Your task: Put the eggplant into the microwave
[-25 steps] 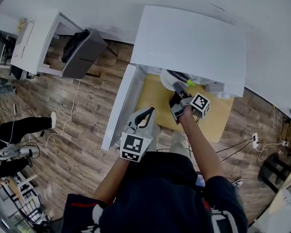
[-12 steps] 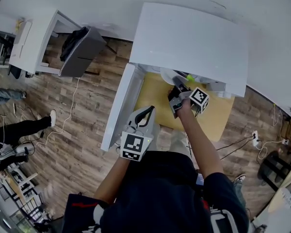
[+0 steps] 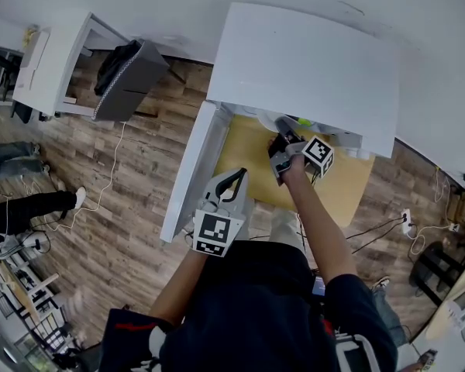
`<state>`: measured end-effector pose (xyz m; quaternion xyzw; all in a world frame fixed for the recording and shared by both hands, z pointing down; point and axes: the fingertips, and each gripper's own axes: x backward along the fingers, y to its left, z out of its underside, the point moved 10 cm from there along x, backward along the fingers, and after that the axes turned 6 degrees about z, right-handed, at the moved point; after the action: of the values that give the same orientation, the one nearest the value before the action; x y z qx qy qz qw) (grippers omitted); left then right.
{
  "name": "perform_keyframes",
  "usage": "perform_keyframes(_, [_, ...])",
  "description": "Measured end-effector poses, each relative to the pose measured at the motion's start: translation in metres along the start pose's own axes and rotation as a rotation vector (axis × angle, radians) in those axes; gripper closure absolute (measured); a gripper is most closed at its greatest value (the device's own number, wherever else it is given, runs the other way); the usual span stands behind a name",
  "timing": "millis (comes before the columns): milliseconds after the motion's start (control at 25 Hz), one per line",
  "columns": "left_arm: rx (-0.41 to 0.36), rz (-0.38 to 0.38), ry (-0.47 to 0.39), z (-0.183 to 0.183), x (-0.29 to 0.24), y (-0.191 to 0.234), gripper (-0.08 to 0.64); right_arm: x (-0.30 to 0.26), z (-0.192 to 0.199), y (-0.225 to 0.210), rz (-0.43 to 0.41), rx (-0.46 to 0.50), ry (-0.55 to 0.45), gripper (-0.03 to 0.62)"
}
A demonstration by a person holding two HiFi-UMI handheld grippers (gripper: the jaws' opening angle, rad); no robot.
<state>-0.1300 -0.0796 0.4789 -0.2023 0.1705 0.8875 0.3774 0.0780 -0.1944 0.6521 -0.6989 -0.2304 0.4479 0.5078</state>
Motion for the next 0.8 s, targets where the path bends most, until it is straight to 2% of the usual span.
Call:
perform_keyframes(400, [0.001, -0.003, -0.003, -0.0027, -0.0016, 0.0033, 0.546, -0.0019, 0.0027, 0.0027, -0.008, -0.02, 0.001, 0.558])
perform_keyframes(800, [0.002, 0.001, 0.001, -0.0035, -0.0035, 0.0025, 0.546, -0.0001, 0.0031, 0.0019, 0.0, -0.024, 0.016, 0.524])
